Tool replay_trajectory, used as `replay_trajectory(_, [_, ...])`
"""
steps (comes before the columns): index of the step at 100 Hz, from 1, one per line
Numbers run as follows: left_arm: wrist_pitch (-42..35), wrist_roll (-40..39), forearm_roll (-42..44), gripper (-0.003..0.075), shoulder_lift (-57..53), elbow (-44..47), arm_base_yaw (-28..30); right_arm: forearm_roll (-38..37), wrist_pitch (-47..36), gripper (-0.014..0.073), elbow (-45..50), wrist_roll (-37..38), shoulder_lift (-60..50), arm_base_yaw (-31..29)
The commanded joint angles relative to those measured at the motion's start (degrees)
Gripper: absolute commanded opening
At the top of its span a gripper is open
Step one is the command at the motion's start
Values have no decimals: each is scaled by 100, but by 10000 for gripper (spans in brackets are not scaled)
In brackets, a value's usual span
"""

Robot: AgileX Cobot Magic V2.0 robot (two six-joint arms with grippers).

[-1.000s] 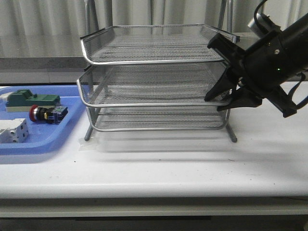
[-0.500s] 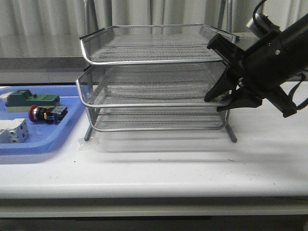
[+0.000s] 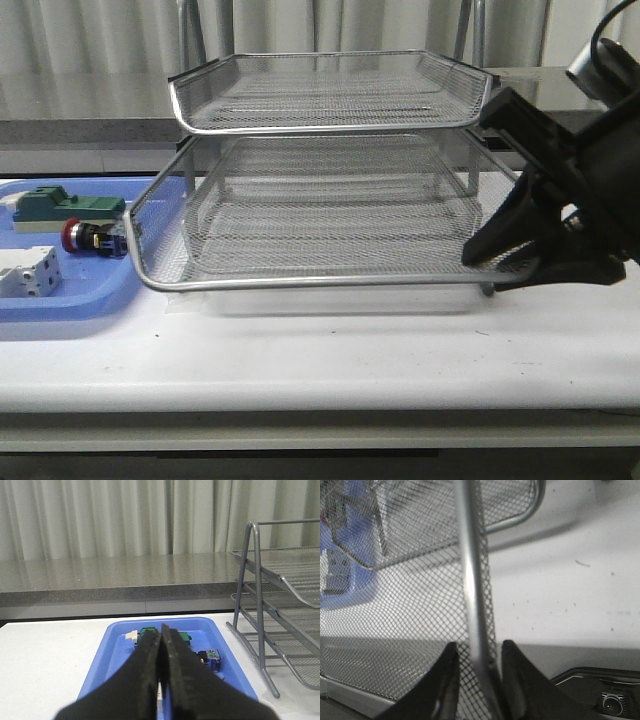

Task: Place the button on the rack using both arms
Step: 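Pull the middle wire tray out toward the robot with the right gripper, then release the tray and withdraw the right gripper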

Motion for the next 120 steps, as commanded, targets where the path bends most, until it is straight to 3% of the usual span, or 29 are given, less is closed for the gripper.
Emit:
replay_trajectory(1, [-425, -31, -1, -20, -172, 191, -4, -416, 12, 24, 203, -136, -390, 4])
replay_trajectory(46, [-425, -31, -1, -20, -172, 191, -4, -527, 114, 37, 297, -136, -694, 4])
replay_trajectory(58, [-425, -31, -1, -20, -172, 191, -4, -579, 222, 176, 297, -136, -694, 4])
replay_trajectory(75, [-425, -31, -1, -20, -172, 191, -4, -730, 447, 545, 297, -194, -745, 4])
replay_trajectory(82, [-425, -31, -1, -20, -172, 191, -4, -900, 510, 636, 297, -194, -884, 4])
replay_trajectory(106, [-425, -31, -1, -20, -172, 191, -4, -1412, 853, 654, 297, -107, -1769, 4])
replay_trajectory(120, [-425, -31, -1, -20, -172, 191, -4, -2301, 1240, 654, 297, 619, -2248, 4])
